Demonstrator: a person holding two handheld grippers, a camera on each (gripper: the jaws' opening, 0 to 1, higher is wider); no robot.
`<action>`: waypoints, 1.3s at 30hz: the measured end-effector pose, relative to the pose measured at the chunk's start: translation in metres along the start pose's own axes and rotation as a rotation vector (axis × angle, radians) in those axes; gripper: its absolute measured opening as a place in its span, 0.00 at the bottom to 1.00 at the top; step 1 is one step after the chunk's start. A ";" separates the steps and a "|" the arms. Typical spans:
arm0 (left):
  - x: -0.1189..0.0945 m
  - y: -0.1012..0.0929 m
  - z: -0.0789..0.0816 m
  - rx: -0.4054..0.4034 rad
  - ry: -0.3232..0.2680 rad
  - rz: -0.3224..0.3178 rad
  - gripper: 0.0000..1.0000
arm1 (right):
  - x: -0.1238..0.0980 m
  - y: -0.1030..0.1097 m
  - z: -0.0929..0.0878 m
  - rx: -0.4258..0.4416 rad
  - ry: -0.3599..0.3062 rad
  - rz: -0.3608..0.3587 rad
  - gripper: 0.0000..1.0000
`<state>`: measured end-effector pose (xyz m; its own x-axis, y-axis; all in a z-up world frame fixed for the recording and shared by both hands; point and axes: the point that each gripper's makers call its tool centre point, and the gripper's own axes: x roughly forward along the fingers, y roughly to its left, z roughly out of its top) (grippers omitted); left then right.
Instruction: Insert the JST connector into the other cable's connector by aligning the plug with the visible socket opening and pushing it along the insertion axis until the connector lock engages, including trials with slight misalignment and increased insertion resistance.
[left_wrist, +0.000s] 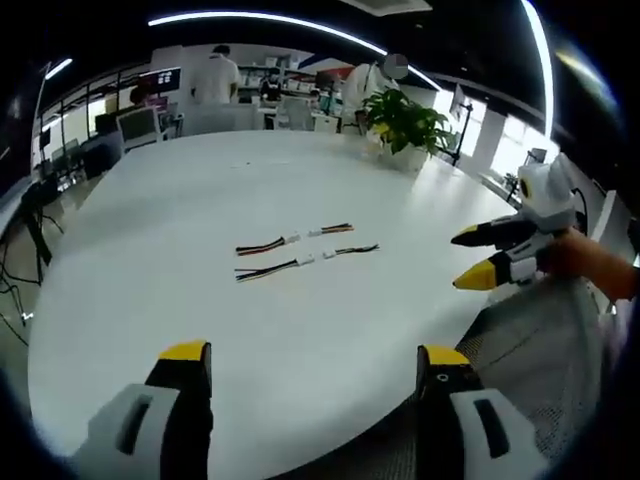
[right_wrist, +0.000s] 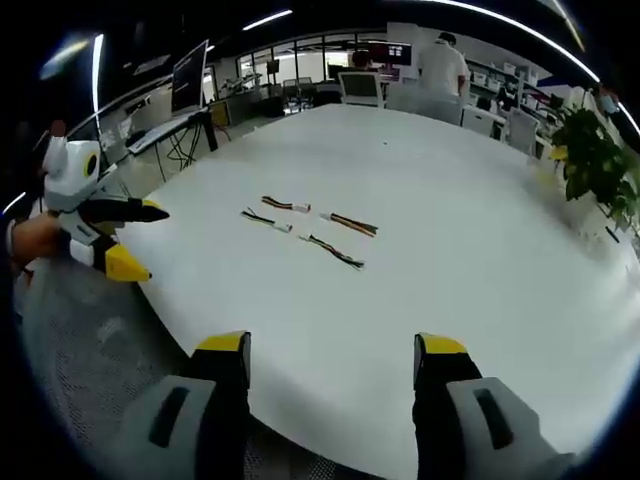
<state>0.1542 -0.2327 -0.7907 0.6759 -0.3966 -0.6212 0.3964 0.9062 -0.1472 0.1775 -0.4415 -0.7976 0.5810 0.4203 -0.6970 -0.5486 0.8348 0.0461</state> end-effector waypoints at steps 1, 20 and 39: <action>0.000 0.000 0.000 -0.001 0.001 0.001 0.82 | 0.000 0.000 0.000 0.000 -0.003 -0.001 0.64; -0.002 0.004 -0.002 -0.011 0.004 0.010 0.83 | -0.002 0.000 0.004 0.008 -0.020 -0.003 0.65; -0.003 0.010 0.002 -0.044 -0.019 0.026 0.83 | 0.000 0.005 0.002 0.006 -0.009 0.022 0.64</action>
<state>0.1575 -0.2225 -0.7889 0.6973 -0.3748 -0.6110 0.3508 0.9218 -0.1650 0.1757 -0.4370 -0.7958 0.5740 0.4419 -0.6894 -0.5579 0.8273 0.0658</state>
